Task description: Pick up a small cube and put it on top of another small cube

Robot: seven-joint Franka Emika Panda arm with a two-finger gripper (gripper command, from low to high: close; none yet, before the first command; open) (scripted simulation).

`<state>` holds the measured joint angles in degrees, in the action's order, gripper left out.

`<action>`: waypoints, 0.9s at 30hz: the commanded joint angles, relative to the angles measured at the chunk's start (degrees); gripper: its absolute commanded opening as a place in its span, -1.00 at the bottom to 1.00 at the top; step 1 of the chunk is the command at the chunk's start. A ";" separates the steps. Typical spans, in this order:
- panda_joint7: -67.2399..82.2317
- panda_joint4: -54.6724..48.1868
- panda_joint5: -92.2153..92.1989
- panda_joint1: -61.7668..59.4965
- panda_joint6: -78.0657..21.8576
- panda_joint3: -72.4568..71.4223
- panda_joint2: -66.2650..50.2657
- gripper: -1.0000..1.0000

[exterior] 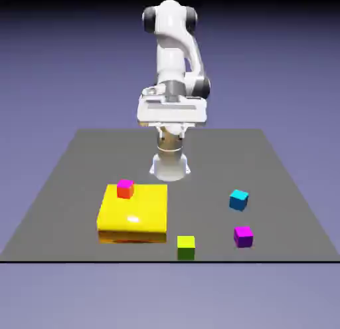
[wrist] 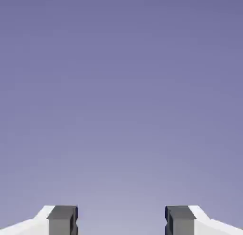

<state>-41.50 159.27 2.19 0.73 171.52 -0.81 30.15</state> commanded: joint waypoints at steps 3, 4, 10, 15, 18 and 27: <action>2.39 -4.30 5.45 0.11 -6.20 -2.01 -6.23 0.00; 3.18 -5.73 7.26 0.14 -8.26 -2.68 -8.31 0.00; 7.96 -14.32 18.16 0.36 -20.65 -6.70 -20.77 0.00; 11.94 -21.47 27.23 0.53 -30.98 -10.05 -31.15 0.00; 14.32 -25.77 32.68 0.64 -37.17 -12.06 -37.38 0.00; 21.49 -38.65 49.02 0.96 -55.75 -18.09 -56.07 0.00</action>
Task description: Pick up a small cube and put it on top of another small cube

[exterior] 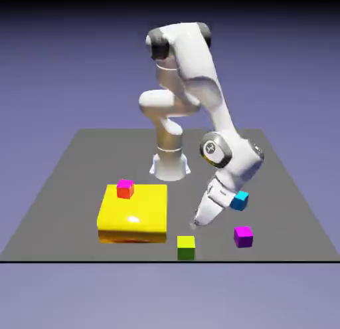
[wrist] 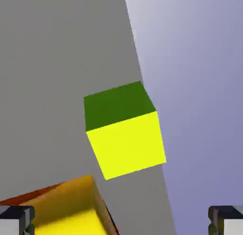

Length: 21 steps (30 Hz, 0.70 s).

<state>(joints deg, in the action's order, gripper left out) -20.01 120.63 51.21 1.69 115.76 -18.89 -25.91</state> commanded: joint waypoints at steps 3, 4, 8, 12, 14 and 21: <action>2.39 -4.30 5.45 0.11 -6.20 -2.01 -6.23 0.00; 3.08 -5.54 7.02 0.14 -7.99 -2.59 -8.03 0.00; -0.05 -5.40 12.41 -1.25 -2.95 0.84 -13.49 0.00; 2.33 -5.50 8.31 -0.20 -6.78 -1.77 -9.34 -1.00; 1.18 -4.03 5.26 1.35 -9.18 -5.43 -7.00 -1.00; -8.55 3.66 -3.74 7.58 -15.26 -19.97 -1.73 -1.00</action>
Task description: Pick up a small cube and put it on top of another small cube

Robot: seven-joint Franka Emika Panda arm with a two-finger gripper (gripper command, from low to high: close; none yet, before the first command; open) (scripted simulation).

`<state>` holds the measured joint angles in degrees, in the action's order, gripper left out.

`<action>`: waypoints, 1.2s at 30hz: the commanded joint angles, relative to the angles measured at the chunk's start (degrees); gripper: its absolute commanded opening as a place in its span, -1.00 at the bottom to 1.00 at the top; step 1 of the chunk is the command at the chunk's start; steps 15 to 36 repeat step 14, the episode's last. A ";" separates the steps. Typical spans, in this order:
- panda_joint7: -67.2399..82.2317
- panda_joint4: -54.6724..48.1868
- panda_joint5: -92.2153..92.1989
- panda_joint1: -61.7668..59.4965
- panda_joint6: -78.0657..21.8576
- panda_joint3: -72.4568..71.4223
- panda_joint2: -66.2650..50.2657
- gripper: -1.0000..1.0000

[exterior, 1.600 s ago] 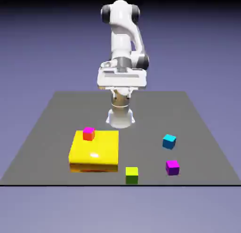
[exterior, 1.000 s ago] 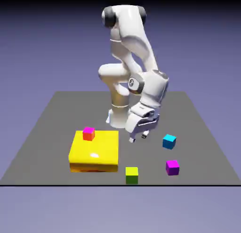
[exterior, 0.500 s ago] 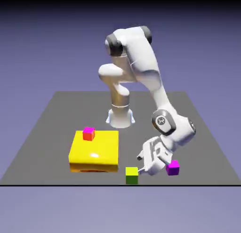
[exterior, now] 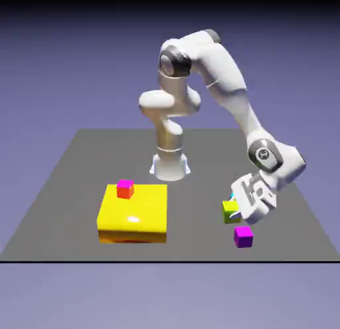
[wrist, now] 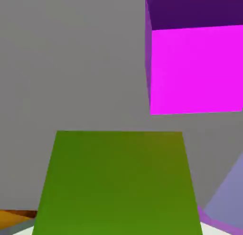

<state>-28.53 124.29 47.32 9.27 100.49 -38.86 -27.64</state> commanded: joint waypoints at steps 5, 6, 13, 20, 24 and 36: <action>-6.98 5.50 -6.29 4.45 -4.33 -10.39 3.77 -1.00; -7.38 5.82 -6.67 4.70 -4.58 -10.99 3.99 -1.00; -9.89 8.58 -2.47 4.27 -0.71 -8.16 1.19 1.00; -8.40 6.94 -4.96 4.53 -3.00 -9.84 2.85 1.00; -8.40 6.94 -4.96 4.53 -3.00 -9.84 2.85 1.00; -8.40 6.94 -4.96 4.53 -3.00 -9.84 2.85 1.00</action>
